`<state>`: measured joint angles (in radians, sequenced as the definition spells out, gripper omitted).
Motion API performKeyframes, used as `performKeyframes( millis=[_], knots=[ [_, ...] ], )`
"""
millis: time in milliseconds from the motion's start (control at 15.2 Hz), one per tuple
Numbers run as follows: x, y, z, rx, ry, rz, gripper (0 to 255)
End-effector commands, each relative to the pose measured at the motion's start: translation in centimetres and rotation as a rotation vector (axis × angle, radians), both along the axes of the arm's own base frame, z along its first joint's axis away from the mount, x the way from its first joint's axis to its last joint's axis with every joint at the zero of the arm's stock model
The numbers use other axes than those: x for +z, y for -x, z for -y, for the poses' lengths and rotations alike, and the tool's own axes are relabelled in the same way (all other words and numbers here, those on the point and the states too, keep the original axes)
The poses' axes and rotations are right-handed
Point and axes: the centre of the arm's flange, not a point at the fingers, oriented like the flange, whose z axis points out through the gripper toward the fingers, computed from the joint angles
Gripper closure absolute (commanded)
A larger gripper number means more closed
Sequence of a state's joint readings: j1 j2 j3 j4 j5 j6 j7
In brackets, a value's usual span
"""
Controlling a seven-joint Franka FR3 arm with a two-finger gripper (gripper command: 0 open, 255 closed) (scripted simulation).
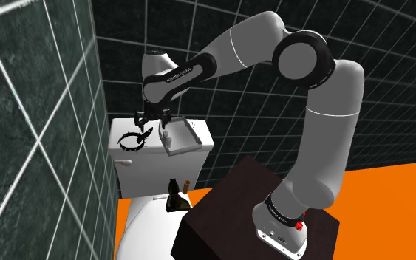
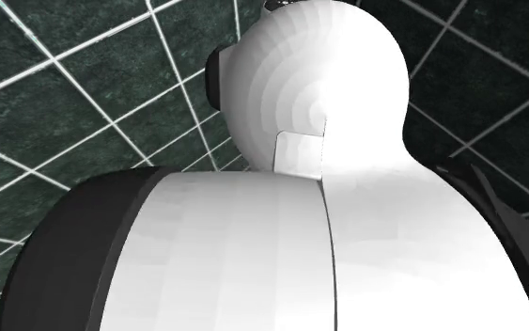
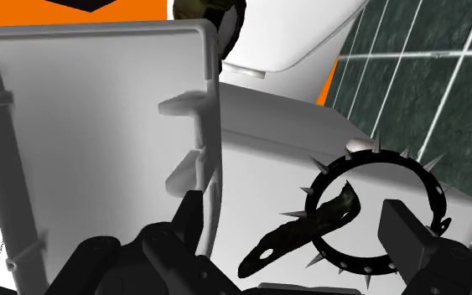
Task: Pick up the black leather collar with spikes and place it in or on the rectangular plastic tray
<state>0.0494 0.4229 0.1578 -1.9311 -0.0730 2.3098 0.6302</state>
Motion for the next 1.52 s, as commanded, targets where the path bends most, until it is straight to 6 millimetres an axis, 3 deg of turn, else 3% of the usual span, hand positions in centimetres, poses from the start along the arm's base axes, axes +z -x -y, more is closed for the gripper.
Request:
performKeyframes(
  millis=[0, 330, 792, 1320, 1386, 1452],
  knots=[
    [-2.0, -1.8, -0.2, -0.018, 0.000, -0.001, 0],
    [-6.2, -5.7, -1.0, -0.055, -0.002, -0.005, 0],
    [-10.1, -5.6, -1.0, -0.055, -0.002, -0.005, 0],
    [-10.1, -5.6, -1.0, -0.055, -0.002, -0.005, 0],
    [-10.1, -5.6, -1.0, -0.055, -0.002, -0.005, 255],
    [-10.1, -5.6, -1.0, -0.055, -0.002, -0.005, 255]
  ],
)
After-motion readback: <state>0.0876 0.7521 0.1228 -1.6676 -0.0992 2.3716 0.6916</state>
